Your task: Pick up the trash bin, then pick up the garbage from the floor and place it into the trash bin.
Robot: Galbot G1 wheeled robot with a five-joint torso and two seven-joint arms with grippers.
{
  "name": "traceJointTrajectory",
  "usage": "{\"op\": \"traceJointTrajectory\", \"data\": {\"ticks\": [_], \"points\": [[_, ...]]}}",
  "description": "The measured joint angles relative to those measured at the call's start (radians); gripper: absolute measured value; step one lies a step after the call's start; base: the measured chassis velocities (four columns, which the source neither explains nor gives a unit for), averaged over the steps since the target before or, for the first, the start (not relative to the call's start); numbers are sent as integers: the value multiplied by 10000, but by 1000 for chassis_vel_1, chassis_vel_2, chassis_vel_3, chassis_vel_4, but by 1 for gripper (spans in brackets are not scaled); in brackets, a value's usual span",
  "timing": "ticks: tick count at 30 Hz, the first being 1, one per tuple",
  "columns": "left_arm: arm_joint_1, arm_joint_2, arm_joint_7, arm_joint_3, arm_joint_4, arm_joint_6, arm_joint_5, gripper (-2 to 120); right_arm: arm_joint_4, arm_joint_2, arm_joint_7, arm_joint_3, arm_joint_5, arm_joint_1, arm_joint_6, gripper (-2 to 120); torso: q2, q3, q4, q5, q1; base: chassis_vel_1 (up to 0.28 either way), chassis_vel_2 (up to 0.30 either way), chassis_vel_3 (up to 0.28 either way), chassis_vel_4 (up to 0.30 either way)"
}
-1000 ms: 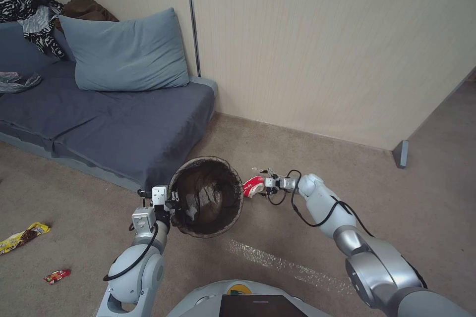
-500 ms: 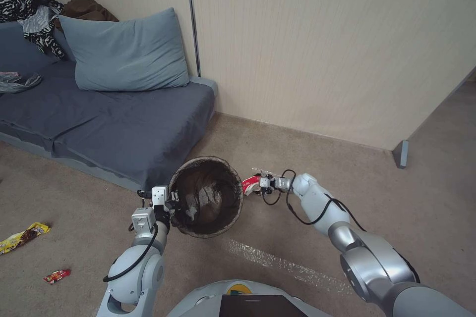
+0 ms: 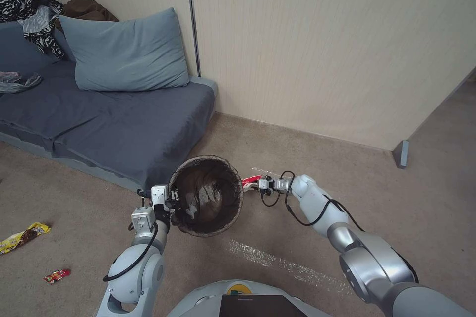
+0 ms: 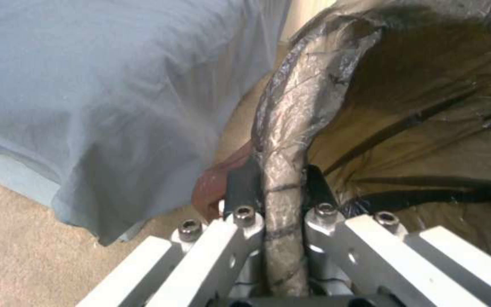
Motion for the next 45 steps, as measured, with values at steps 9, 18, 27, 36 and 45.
{"op": "traceJointTrajectory", "data": {"ticks": [9, 18, 27, 36, 45], "points": [[-54, 14, 1, 52, 98, 7, -2, 2, 88, -142, 41, 110, 111, -93, 8, 10, 0, 0, -1, -1, 0, 0, 0, 0, 0], [-63, 53, 6, 57, 106, 23, -4, 2, 451, -213, 96, 405, 366, -311, 15, 10, 0, 0, 0, -2, 0, 0, 0, 0, 0], [-109, 90, 14, 45, 221, 31, -30, 2, 2236, -488, 1205, 1014, 2588, -1357, -30, 10, 0, 0, -2, -2, 0, 0, 0, 0, 0], [-170, 210, 20, 6, 316, 30, -149, 2, 5620, -712, 2975, 1358, 5029, -3044, -218, 10, 0, 0, -3, -1, -1, 0, 0, 0, 0], [-158, 226, 22, 8, 273, 55, -176, 2, 9475, -983, 2996, 1334, 8570, -4469, -1060, 10, 0, -1, -3, -4, -1, 0, 0, 0, 0]]}}
